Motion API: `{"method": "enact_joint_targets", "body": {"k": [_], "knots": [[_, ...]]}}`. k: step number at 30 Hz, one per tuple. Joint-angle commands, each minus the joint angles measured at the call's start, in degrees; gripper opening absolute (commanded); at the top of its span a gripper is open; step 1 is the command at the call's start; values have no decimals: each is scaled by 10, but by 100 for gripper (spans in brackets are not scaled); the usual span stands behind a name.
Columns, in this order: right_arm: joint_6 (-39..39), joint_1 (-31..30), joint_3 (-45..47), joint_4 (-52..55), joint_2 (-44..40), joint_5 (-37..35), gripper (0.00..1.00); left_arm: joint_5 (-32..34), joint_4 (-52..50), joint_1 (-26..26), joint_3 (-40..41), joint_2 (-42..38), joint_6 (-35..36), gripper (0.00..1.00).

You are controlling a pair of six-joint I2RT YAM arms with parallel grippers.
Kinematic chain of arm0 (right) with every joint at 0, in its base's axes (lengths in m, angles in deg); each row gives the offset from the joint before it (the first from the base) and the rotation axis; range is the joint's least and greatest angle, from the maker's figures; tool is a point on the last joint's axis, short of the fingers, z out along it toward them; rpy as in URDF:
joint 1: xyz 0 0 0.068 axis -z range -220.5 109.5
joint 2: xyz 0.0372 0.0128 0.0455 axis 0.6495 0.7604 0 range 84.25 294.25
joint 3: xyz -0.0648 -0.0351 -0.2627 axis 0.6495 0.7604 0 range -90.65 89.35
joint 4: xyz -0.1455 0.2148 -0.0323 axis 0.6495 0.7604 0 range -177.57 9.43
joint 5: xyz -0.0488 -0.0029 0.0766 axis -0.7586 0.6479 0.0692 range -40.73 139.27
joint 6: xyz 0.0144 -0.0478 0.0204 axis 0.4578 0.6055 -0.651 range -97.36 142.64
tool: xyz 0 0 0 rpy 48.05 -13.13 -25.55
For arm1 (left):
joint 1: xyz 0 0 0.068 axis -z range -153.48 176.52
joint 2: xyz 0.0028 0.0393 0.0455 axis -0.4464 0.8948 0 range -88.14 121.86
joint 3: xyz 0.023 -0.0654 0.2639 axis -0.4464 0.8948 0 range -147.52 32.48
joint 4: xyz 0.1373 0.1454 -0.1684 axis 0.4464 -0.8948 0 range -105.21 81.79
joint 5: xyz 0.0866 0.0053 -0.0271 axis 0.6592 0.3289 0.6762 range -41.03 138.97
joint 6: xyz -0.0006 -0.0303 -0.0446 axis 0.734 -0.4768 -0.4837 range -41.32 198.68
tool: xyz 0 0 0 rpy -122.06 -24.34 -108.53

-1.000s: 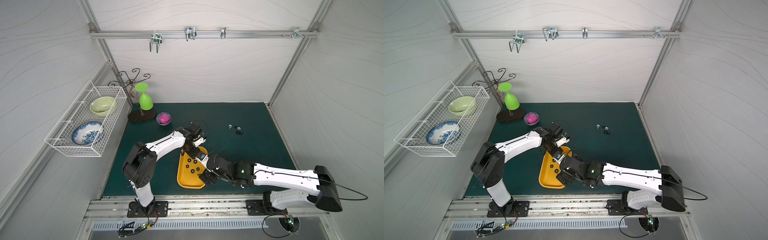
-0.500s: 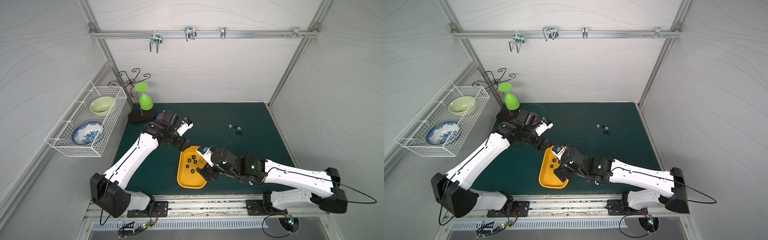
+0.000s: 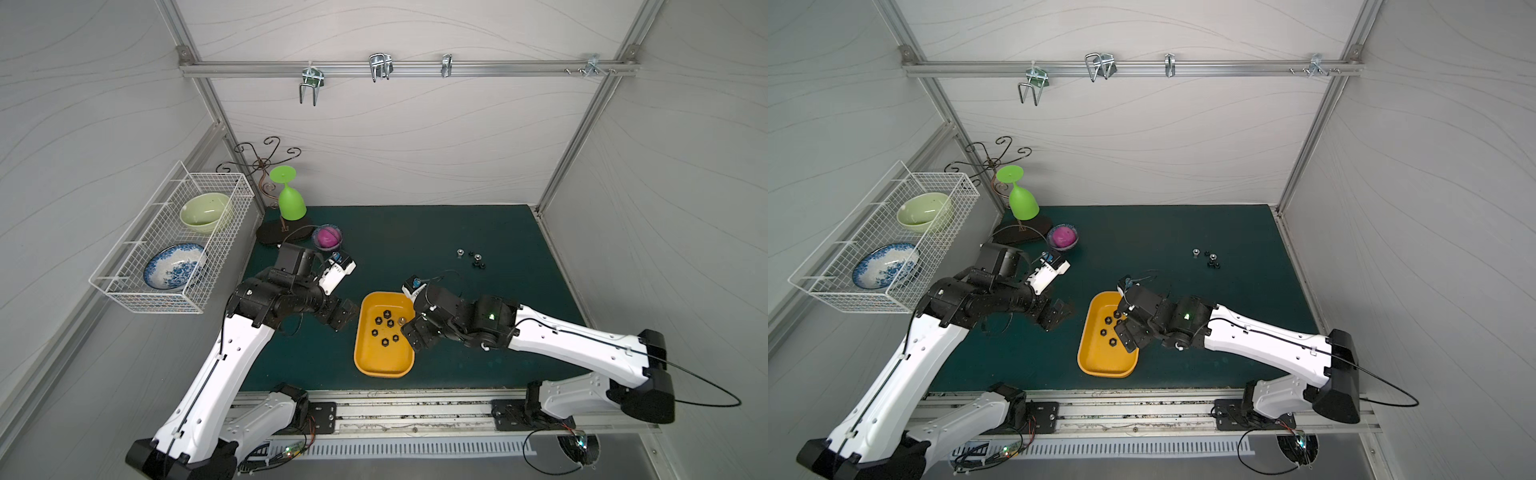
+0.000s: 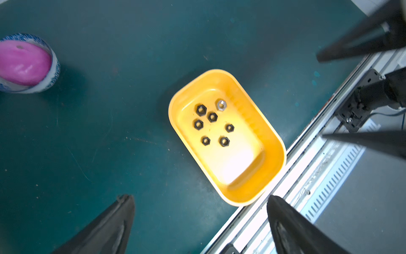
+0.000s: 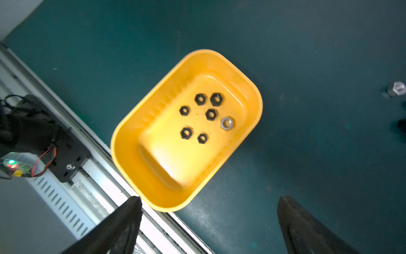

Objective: Put the nuts on the desktop into the storage box
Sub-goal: Adjust the storage box at the center of the board.

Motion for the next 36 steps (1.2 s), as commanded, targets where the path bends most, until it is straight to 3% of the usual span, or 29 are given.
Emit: {"method": "enact_joint_targets", "body": {"k": [1,3,6,12,24,26,30,36], "knots": [[14,27,-12,14,22,52,99,-20,-18,-2,5,-28,25,98],[48,61,-16,-2,40,98,96,-33,-32,-3,7,-38,38,98],[102,115,-39,-20,78,165,83,-69,-56,-3,6,-42,61,98],[233,139,-77,-83,137,154,86,-173,-106,-3,14,-37,139,98],[362,197,-176,-109,318,253,83,-156,-140,-6,21,-25,197,98],[375,198,-202,-97,346,264,73,-160,-136,-8,26,-21,195,98],[387,198,-231,-89,391,268,67,-172,-128,-15,29,-17,186,98],[400,204,-261,-78,444,296,40,-170,-120,-18,32,-7,178,98]]}}
